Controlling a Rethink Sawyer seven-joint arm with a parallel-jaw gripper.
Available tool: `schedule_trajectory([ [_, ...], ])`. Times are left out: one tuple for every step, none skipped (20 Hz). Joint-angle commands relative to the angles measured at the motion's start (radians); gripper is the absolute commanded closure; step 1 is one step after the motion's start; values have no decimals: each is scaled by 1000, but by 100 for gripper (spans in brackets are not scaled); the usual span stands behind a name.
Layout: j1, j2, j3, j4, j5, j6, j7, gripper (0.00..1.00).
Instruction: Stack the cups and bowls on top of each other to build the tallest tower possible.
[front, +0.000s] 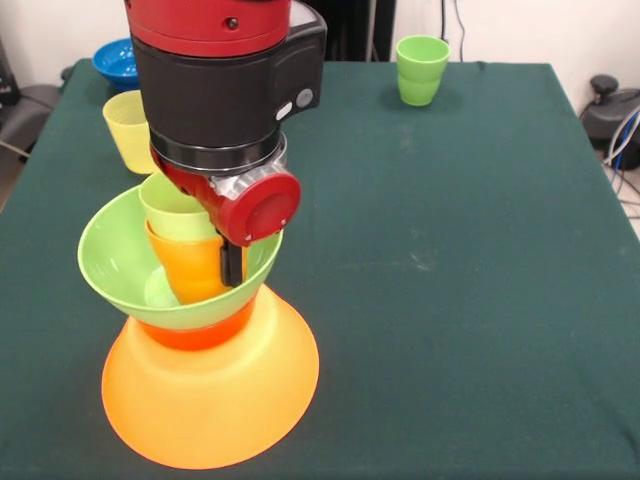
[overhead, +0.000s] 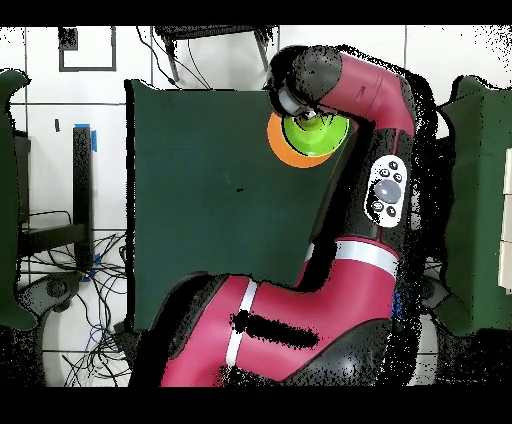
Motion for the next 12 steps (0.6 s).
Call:
schedule_trajectory([
  [22, 13, 42, -11, 20, -18, 182, 100],
  [22, 15, 40, -13, 22, -18, 179, 100],
  [21, 17, 39, -15, 23, -17, 176, 100],
  [21, 18, 36, -21, 24, -12, 173, 100],
  [21, 19, 35, -23, 24, -10, 170, 100],
  [20, 20, 34, -23, 26, -10, 166, 100],
  [20, 20, 33, -23, 28, -10, 162, 100],
  [19, 23, 33, -27, 30, -8, 162, 100],
  [20, 22, 32, -27, 33, -7, 163, 100],
  [22, 20, 29, -27, 35, -3, 164, 100],
  [24, 18, 26, -27, 37, 1, 166, 100],
  [27, 17, 23, -26, 38, 4, 168, 100],
])
